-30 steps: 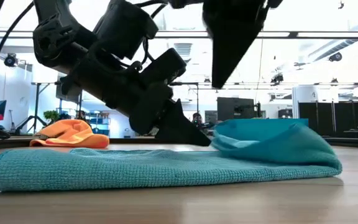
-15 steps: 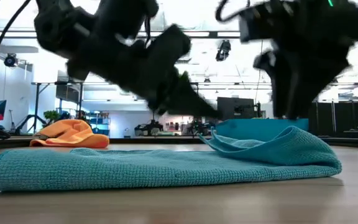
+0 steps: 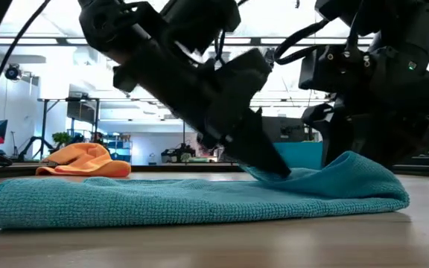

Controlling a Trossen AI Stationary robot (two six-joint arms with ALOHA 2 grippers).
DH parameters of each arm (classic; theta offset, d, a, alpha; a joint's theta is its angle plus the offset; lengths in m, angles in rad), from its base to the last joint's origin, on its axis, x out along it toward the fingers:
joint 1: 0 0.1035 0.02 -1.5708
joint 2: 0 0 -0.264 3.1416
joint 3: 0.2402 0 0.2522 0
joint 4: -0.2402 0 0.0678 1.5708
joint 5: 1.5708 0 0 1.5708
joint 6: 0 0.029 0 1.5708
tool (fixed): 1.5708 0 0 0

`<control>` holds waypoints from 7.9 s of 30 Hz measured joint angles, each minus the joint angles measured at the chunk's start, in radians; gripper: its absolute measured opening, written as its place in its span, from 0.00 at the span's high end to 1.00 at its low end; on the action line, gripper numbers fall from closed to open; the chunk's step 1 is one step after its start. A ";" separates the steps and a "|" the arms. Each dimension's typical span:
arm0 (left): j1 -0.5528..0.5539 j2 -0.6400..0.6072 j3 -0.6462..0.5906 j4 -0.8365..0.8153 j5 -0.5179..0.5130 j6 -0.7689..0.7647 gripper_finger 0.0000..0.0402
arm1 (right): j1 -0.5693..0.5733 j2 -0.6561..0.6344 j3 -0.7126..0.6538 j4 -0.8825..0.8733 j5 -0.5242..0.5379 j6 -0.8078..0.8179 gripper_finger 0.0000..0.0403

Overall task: Roll microfiber towels into tight, uniform cylinder then place into a basket
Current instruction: Roll the blue towel

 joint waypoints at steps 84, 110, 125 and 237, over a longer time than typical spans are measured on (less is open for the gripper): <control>-0.070 -0.218 -0.063 -0.345 0.059 -0.023 1.00 | -0.054 0.048 0.045 0.047 -0.078 0.062 0.68; -0.071 -0.063 -0.045 -0.180 0.073 -0.008 1.00 | -0.054 0.065 0.108 0.095 -0.094 0.062 0.71; -0.071 -0.063 -0.038 -0.190 0.082 -0.007 1.00 | -0.054 0.111 0.213 0.069 -0.088 0.070 0.72; -0.060 -0.227 -0.391 -0.001 -0.201 -0.006 0.69 | -0.041 0.133 0.260 0.106 -0.084 0.002 0.76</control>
